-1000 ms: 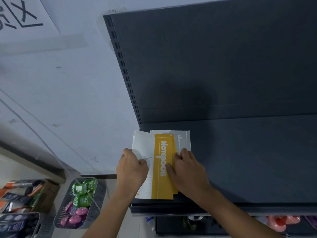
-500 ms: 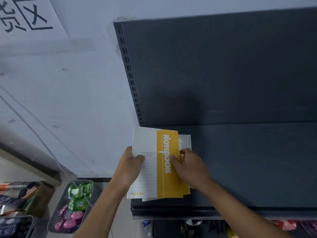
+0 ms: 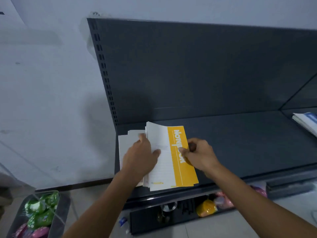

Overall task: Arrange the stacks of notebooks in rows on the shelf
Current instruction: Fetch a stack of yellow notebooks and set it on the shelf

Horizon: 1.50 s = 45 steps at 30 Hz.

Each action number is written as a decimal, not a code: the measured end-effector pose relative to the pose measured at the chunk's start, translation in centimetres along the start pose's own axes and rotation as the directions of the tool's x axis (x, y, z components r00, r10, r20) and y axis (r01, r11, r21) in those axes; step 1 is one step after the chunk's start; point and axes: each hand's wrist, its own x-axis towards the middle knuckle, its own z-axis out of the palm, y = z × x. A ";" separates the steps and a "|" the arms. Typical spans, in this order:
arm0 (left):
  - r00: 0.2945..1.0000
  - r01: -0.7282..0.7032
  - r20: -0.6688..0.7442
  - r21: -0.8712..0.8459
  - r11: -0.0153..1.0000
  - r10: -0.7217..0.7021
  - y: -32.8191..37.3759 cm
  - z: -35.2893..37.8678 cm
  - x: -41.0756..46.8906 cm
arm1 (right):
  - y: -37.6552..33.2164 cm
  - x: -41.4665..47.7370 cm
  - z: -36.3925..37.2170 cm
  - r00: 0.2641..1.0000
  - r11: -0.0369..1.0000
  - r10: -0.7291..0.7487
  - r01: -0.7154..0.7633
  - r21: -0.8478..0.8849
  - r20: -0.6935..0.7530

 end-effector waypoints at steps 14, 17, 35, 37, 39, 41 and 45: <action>0.969 -0.214 0.115 -0.050 0.976 0.218 17.8 8.5 -1.1 | 10.3 -2.9 -16.4 0.967 0.997 0.014 -0.031 -0.064 -0.256; 0.958 -0.253 0.129 -0.027 0.967 0.255 23.7 11.8 -2.1 | 14.6 -3.0 -21.3 0.956 0.992 0.015 -0.051 -0.114 -0.293; 0.884 -0.437 0.217 0.070 0.897 0.414 50.4 28.4 -4.0 | 33.6 -2.0 -43.8 0.877 0.974 0.141 -0.206 -0.094 -0.458; 0.873 -0.451 0.239 0.061 0.890 0.426 52.5 29.5 -3.0 | 34.8 -1.0 -45.3 0.863 0.973 0.152 -0.218 -0.083 -0.481; 0.859 -0.466 0.265 0.054 0.883 0.438 54.6 30.9 -1.7 | 36.0 -0.1 -47.0 0.846 0.967 0.178 -0.244 -0.068 -0.503; 0.844 -0.487 0.282 0.047 0.872 0.456 56.7 32.4 -0.7 | 37.2 0.7 -48.7 0.827 0.962 0.200 -0.268 -0.055 -0.525; 0.804 -0.551 0.306 0.060 0.832 0.510 61.3 35.7 1.0 | 39.6 1.8 -52.2 0.787 0.938 0.250 -0.341 -0.060 -0.564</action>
